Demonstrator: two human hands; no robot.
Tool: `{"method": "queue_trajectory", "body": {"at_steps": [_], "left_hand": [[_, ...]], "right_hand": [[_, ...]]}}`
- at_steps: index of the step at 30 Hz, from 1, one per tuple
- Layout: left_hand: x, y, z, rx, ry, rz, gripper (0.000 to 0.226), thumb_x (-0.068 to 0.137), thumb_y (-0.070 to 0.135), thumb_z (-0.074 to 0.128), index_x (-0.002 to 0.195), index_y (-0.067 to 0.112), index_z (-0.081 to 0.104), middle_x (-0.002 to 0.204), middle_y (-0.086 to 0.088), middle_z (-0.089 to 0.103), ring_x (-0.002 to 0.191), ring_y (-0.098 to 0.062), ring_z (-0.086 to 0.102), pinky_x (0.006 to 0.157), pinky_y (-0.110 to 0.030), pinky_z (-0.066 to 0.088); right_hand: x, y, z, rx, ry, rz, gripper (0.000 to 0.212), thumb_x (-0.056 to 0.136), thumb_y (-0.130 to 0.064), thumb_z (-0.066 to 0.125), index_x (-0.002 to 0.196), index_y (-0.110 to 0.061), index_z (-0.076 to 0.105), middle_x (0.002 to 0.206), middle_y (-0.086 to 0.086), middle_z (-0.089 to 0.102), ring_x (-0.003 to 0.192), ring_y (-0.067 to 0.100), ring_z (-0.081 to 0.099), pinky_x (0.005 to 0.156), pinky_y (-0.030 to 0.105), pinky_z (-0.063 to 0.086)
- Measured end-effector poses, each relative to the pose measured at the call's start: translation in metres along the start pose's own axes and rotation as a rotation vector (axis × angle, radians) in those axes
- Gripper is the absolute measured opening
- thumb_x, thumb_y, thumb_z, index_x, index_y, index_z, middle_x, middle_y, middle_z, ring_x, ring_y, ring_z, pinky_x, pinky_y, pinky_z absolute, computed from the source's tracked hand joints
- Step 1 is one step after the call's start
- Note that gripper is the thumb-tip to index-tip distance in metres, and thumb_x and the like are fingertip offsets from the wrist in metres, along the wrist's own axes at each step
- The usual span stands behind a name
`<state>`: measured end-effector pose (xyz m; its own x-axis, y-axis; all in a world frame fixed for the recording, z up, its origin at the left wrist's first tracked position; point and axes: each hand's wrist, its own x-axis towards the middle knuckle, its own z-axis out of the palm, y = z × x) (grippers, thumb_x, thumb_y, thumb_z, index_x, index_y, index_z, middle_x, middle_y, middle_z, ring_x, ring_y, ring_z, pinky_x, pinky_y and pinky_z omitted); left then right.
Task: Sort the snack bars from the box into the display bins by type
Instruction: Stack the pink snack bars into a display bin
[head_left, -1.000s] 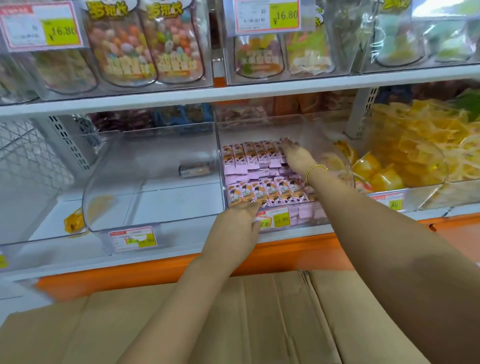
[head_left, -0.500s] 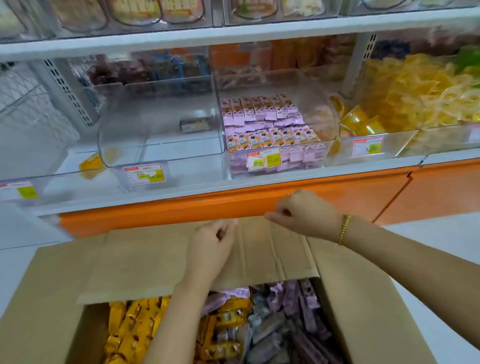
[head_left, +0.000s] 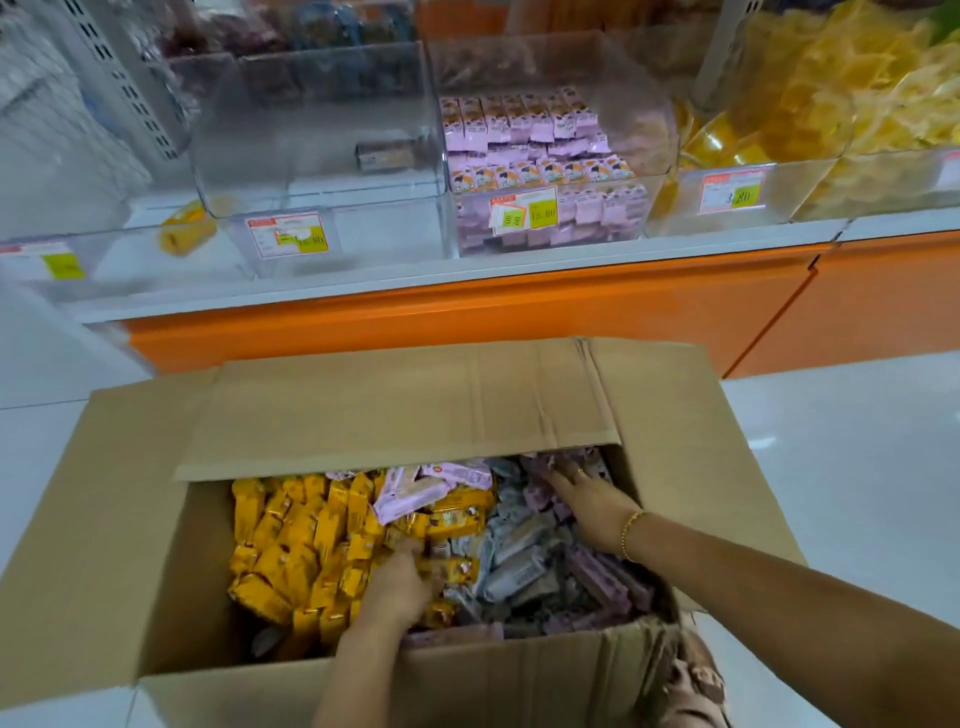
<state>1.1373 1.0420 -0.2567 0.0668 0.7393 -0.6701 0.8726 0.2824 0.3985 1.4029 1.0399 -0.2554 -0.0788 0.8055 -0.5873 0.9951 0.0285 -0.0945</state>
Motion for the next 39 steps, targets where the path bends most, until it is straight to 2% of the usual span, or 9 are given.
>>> {"method": "queue_trajectory", "body": {"at_steps": [2,5,9,14,20,28,32,36,39], "left_hand": [[-0.004,-0.01,0.006,-0.03,0.06,-0.018,0.055,0.086,0.017,0.066,0.135,0.018,0.041,0.123,-0.006,0.06,0.11,-0.023,0.058,0.089,-0.03,0.045],[-0.009,-0.016,0.005,-0.091,0.207,0.035,0.043,0.091,0.021,0.061,0.131,0.021,0.045,0.102,0.004,0.063,0.082,-0.012,0.062,0.071,-0.026,0.049],[-0.036,-0.025,0.003,-0.058,0.392,0.122,0.023,0.094,0.029,0.055,0.117,0.024,0.054,0.092,0.009,0.067,0.076,-0.012,0.064,0.059,-0.023,0.042],[-0.066,-0.045,0.018,0.0,0.47,0.237,0.01,0.088,0.034,0.063,0.095,0.031,0.059,0.065,0.019,0.058,0.063,-0.006,0.064,0.055,-0.021,0.04],[-0.064,-0.037,0.019,0.062,0.44,0.222,0.01,0.09,0.043,0.057,0.094,0.034,0.056,0.076,0.02,0.062,0.067,-0.001,0.059,0.056,-0.019,0.039],[-0.066,-0.03,0.025,0.105,0.461,0.217,0.013,0.091,0.042,0.055,0.083,0.032,0.058,0.078,0.015,0.066,0.073,-0.005,0.062,0.059,-0.023,0.042],[-0.066,-0.024,0.023,0.069,0.413,0.189,0.01,0.09,0.042,0.057,0.083,0.035,0.059,0.077,0.019,0.063,0.072,-0.001,0.058,0.056,-0.019,0.039],[-0.062,0.004,0.016,-0.464,0.21,0.16,0.005,0.088,0.028,0.065,0.086,0.024,0.066,0.076,0.008,0.067,0.075,-0.013,0.063,0.066,-0.017,0.049],[-0.073,0.03,0.006,-0.859,-0.208,-0.062,0.04,0.09,0.039,0.059,0.105,0.003,0.067,0.088,-0.01,0.074,0.083,-0.024,0.072,0.075,-0.03,0.058]], "right_hand": [[0.008,-0.008,-0.002,0.022,0.055,0.028,0.102,0.083,0.014,0.048,0.151,-0.029,-0.014,0.158,0.018,-0.01,0.139,0.04,0.026,0.091,0.041,0.046],[0.024,-0.011,0.002,-0.011,0.034,-0.013,0.099,0.083,0.017,0.045,0.152,-0.035,-0.004,0.157,0.021,-0.008,0.11,0.039,0.056,0.054,0.029,0.04],[0.03,-0.016,0.012,-0.133,0.025,0.02,0.08,0.09,0.01,0.042,0.152,-0.031,0.012,0.158,0.015,-0.017,0.102,0.037,0.059,0.062,0.033,0.042],[0.026,-0.017,0.018,-0.246,0.11,0.034,0.065,0.096,-0.006,0.042,0.151,-0.028,0.018,0.159,0.018,-0.006,0.133,0.046,0.032,0.088,0.044,0.048],[0.015,-0.023,0.027,-0.26,0.141,0.027,0.084,0.094,0.004,0.04,0.15,-0.036,-0.008,0.157,0.019,-0.015,0.138,0.05,0.019,0.076,0.04,0.052],[0.005,-0.018,0.021,-0.277,0.123,-0.115,0.061,0.094,0.0,0.039,0.148,-0.026,0.027,0.159,0.016,-0.009,0.138,0.045,0.023,0.074,0.041,0.049],[-0.012,-0.022,0.0,-0.205,0.238,-0.094,0.071,0.086,0.01,0.044,0.146,-0.024,0.026,0.158,0.017,0.004,0.127,0.037,0.041,0.066,0.038,0.05],[-0.027,-0.044,-0.012,-0.068,0.276,-0.125,0.064,0.081,0.008,0.052,0.137,-0.019,0.033,0.149,0.018,0.027,0.095,0.035,0.06,0.056,0.036,0.045],[-0.056,-0.062,-0.035,0.3,0.364,-0.202,0.038,0.085,-0.008,0.058,0.121,-0.018,0.049,0.091,0.001,0.059,0.073,0.016,0.059,0.057,0.025,0.043]]}}
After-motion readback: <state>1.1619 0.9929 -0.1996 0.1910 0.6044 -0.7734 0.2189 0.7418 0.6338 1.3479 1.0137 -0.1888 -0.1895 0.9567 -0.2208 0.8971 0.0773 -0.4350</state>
